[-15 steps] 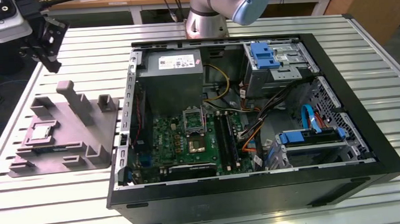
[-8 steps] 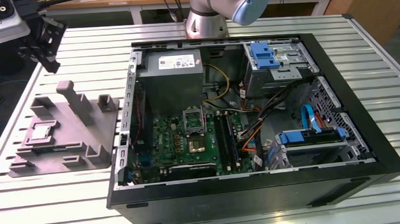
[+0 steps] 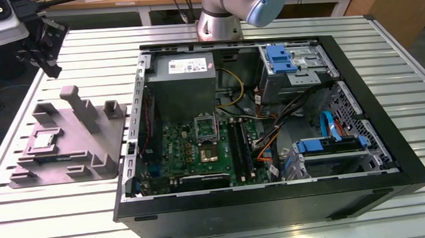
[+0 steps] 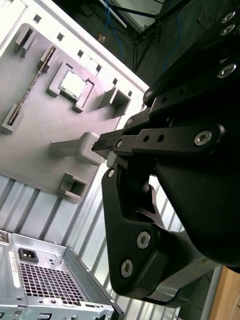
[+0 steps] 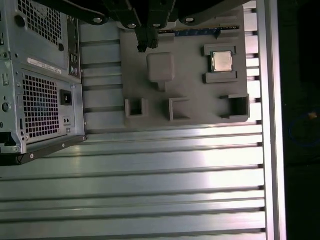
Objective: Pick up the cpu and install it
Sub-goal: 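Reach for the cpu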
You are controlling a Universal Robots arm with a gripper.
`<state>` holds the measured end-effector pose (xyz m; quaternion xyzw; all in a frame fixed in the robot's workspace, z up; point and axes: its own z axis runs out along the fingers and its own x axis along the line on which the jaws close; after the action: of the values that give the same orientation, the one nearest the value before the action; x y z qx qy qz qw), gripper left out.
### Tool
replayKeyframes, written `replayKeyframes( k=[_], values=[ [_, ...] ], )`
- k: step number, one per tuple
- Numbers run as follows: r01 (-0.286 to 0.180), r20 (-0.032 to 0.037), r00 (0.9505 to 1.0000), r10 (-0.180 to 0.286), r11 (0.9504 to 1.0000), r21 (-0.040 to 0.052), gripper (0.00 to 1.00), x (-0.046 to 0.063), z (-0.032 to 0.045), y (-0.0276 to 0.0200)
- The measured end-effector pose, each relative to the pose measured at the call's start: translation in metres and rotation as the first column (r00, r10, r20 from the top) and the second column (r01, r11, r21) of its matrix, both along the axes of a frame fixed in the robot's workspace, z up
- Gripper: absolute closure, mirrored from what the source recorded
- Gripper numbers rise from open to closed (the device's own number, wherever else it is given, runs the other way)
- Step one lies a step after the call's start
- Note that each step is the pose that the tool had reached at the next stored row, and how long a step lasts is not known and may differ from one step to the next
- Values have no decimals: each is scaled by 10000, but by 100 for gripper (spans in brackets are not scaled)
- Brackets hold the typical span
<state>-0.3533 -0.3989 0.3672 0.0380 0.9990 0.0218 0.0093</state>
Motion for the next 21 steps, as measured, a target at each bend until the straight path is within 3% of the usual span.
replayKeyframes(
  k=[10,21],
  values=[
    [-1,-16,10000,1,10000,0,89,-95,-5,0],
    [0,-67,10000,0,10000,1,89,-121,-8,0]
  ],
)
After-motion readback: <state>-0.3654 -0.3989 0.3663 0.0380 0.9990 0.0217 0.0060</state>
